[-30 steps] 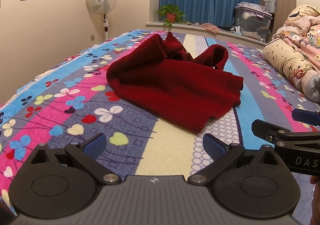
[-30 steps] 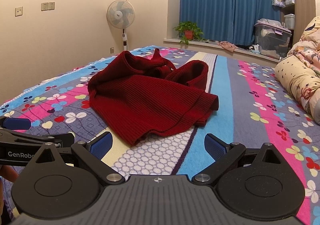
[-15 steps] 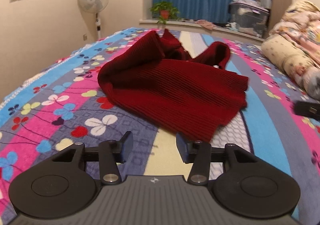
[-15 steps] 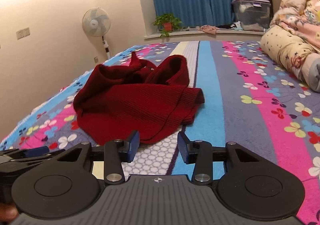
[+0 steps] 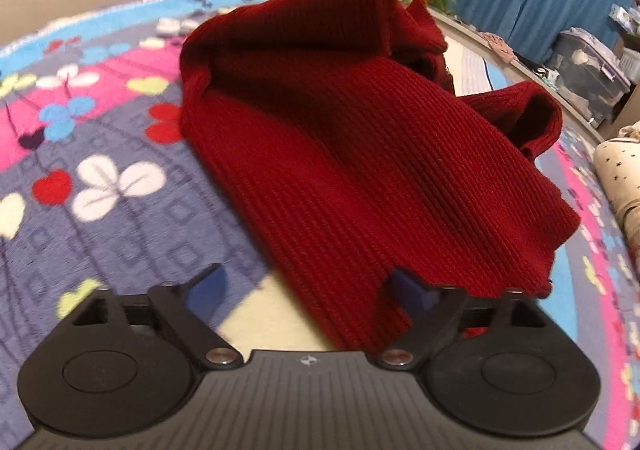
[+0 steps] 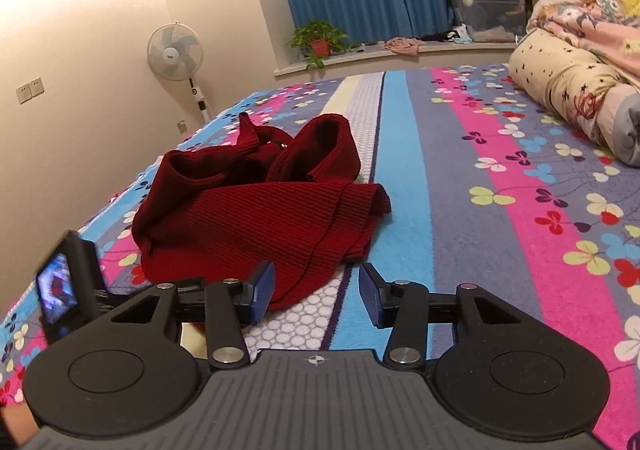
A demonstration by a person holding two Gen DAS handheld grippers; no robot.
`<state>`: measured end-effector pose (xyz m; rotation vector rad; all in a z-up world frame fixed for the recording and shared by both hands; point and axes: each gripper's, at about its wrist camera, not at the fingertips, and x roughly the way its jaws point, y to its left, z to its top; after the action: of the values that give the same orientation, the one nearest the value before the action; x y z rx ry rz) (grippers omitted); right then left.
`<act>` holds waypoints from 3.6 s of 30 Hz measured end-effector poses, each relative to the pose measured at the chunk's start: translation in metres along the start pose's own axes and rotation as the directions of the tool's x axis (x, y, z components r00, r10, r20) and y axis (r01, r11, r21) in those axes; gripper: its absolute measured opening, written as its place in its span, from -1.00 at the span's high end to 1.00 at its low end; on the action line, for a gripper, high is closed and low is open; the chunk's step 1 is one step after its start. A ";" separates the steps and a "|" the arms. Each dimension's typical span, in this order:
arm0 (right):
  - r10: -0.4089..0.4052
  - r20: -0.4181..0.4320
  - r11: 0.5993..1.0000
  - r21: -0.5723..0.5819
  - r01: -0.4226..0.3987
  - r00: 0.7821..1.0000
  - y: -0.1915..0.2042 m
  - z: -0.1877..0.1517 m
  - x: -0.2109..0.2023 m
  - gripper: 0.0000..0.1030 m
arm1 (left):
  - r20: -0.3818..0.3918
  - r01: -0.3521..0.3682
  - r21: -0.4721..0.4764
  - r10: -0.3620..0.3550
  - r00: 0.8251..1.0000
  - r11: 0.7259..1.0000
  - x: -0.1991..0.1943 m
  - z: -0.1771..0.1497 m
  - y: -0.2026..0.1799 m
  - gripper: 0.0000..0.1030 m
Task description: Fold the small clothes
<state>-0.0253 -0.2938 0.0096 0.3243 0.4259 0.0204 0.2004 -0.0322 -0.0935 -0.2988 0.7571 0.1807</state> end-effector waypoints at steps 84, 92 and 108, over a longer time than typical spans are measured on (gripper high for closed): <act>-0.171 -0.276 0.985 -0.039 0.167 0.946 -0.056 -0.032 -0.021 0.71 | -0.320 0.356 0.410 -0.233 0.918 0.840 -0.136 -0.007 0.238 0.77; -0.236 -0.175 0.971 -0.081 0.224 0.956 -0.045 -0.027 0.000 0.38 | -0.119 0.291 0.306 -0.267 0.956 0.906 -0.141 0.024 0.240 0.32; -0.090 -0.376 0.930 -0.362 -0.057 0.922 -0.009 -0.050 0.116 0.32 | 0.061 0.171 0.612 -0.261 0.963 0.772 -0.082 0.031 0.070 -0.55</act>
<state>0.0593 -0.2768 -0.0826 -0.0602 0.8066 0.1487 0.1439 0.0393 -0.0290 0.2408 0.5939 -0.2636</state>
